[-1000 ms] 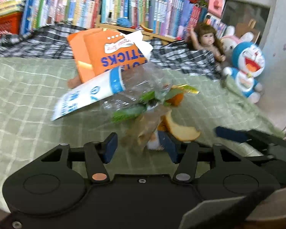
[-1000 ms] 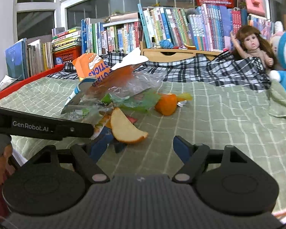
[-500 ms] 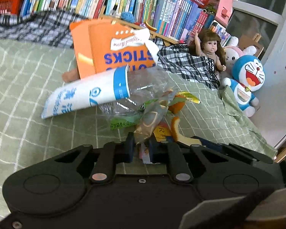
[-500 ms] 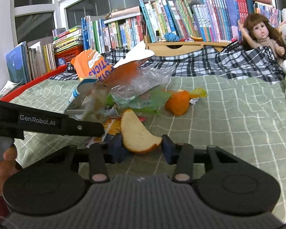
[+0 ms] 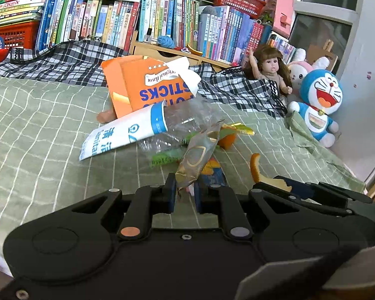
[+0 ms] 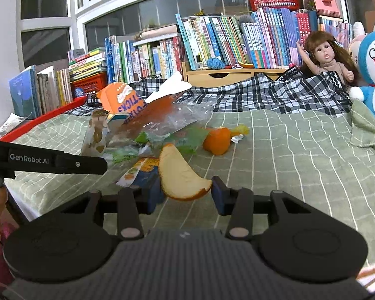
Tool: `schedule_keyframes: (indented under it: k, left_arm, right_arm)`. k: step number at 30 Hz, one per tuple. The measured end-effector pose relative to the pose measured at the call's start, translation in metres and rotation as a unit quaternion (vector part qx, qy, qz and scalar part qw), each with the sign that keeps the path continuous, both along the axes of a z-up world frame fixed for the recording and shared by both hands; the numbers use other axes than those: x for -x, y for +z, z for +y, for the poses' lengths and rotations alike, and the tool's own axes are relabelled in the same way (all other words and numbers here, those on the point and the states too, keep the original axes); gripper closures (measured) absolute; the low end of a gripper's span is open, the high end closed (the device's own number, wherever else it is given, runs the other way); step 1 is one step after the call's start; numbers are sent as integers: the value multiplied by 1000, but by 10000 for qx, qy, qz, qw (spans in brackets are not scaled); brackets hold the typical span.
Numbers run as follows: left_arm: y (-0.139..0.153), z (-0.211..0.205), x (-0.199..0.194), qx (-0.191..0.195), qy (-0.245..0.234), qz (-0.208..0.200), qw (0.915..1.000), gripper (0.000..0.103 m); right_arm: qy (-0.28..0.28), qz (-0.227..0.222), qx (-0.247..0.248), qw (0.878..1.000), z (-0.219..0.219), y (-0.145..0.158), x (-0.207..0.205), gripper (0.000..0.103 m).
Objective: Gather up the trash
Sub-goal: 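Grasp the clear gold-printed wrapper with the left tool while the right tool grasps the orange peel, then carry wrapper and peel down into the black bin and open both tools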
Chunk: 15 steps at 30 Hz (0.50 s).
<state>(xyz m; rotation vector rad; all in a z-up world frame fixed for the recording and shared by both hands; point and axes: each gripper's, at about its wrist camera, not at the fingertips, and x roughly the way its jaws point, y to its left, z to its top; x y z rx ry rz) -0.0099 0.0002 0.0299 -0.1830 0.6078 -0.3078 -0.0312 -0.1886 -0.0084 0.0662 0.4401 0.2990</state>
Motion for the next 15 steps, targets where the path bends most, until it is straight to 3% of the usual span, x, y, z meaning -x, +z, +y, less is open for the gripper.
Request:
schedule_keyframes:
  k: [15]
  left_arm:
    - [-20, 3, 86, -444, -304, 394, 9978, 89]
  right_arm:
    - [748, 354, 486, 9954, 6, -20, 76, 54]
